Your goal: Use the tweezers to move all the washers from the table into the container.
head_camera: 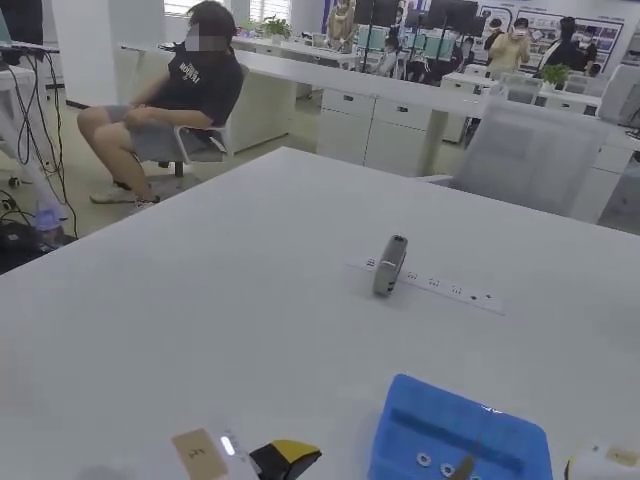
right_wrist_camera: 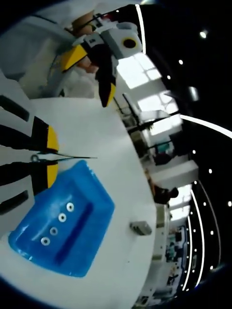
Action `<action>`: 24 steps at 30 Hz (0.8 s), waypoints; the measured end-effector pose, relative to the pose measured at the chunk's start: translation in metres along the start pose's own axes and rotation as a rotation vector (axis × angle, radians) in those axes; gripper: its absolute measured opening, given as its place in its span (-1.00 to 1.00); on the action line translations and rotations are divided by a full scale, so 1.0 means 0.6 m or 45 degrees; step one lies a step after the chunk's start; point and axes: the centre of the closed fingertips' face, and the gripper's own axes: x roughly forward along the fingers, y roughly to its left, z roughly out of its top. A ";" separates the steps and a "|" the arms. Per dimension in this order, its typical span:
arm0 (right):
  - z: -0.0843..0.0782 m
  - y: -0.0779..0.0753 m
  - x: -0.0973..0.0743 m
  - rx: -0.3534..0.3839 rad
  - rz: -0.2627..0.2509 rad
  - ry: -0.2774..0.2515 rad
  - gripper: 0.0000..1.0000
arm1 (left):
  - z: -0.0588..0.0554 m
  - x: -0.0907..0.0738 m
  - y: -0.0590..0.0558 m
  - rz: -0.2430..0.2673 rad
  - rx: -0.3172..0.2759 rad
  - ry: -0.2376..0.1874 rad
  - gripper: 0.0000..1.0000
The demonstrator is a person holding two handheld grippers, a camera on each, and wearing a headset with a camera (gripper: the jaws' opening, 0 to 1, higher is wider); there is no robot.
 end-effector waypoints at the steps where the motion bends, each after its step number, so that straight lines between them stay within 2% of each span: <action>1: -0.002 0.001 0.001 0.007 0.001 0.002 -0.92 | 0.000 0.000 0.000 0.000 0.001 0.000 0.07; 4: -0.014 0.003 0.003 -0.049 -0.004 0.041 -0.92 | -0.001 0.000 0.000 0.001 0.003 0.003 0.07; 7: -0.012 0.006 0.001 -0.058 0.002 0.028 -0.92 | -0.001 0.000 -0.001 0.000 0.004 0.005 0.07; 10: -0.013 0.010 0.001 -0.119 0.007 0.044 -0.92 | -0.001 0.000 -0.001 -0.001 0.006 0.005 0.07; 17: -0.020 0.029 0.004 -0.293 0.039 0.089 -0.90 | -0.002 0.000 -0.001 -0.001 0.010 0.008 0.07; 19: -0.022 0.037 0.006 -0.381 0.049 0.100 -0.91 | -0.002 0.000 -0.001 -0.001 0.011 0.009 0.07; 24: -0.024 0.042 0.007 -0.509 0.035 0.131 -0.92 | -0.003 0.000 -0.002 -0.002 0.016 0.013 0.06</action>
